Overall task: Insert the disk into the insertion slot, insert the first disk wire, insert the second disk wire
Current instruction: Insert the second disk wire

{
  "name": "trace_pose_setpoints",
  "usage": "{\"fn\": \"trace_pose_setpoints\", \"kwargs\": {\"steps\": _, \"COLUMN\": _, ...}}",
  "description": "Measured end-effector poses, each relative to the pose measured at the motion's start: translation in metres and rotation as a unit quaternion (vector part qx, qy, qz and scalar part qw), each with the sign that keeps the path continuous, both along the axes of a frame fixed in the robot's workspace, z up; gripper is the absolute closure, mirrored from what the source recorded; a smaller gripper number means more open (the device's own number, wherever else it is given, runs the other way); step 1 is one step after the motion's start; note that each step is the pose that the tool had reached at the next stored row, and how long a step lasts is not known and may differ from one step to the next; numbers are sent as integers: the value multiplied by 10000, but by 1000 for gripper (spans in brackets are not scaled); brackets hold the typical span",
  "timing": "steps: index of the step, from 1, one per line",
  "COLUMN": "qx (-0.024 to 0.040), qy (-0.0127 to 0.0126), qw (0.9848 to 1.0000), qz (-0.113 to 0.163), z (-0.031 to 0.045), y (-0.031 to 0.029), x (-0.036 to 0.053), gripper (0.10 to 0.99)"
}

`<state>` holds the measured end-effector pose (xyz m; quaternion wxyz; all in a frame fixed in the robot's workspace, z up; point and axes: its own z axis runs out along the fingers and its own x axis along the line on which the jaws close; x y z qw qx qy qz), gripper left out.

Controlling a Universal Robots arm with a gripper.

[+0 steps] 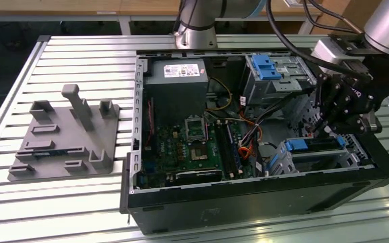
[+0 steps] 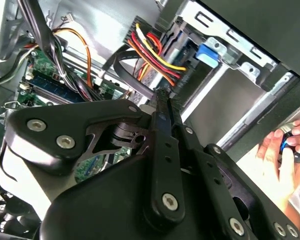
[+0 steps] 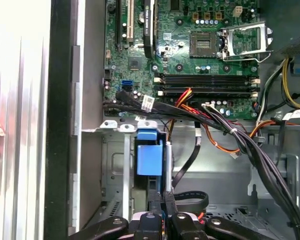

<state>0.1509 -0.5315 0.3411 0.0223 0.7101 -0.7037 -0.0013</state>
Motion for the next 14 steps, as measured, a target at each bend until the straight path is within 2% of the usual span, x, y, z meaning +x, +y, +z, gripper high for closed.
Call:
{"fn": "trace_pose_setpoints", "kwargs": {"steps": 2, "qx": 16, "qy": 0, "qw": 10000, "qz": 0, "z": 0, "y": -15, "x": 2, "gripper": 937}}
{"fn": "trace_pose_setpoints", "kwargs": {"steps": 3, "qx": 53, "qy": 0, "qw": 10000, "qz": -1, "z": -1, "y": -20, "x": 3, "gripper": 937}}
{"fn": "trace_pose_setpoints", "kwargs": {"steps": 6, "qx": 259, "qy": -2, "qw": 9997, "qz": 1, "z": -1, "y": -37, "x": 4, "gripper": 937}}
{"fn": "trace_pose_setpoints", "kwargs": {"steps": 7, "qx": 277, "qy": -2, "qw": 9996, "qz": 1, "z": -1, "y": -45, "x": 4, "gripper": 937}}
{"fn": "trace_pose_setpoints", "kwargs": {"steps": 14, "qx": 279, "qy": -2, "qw": 9996, "qz": 0, "z": -2, "y": -53, "x": 4, "gripper": 937}}
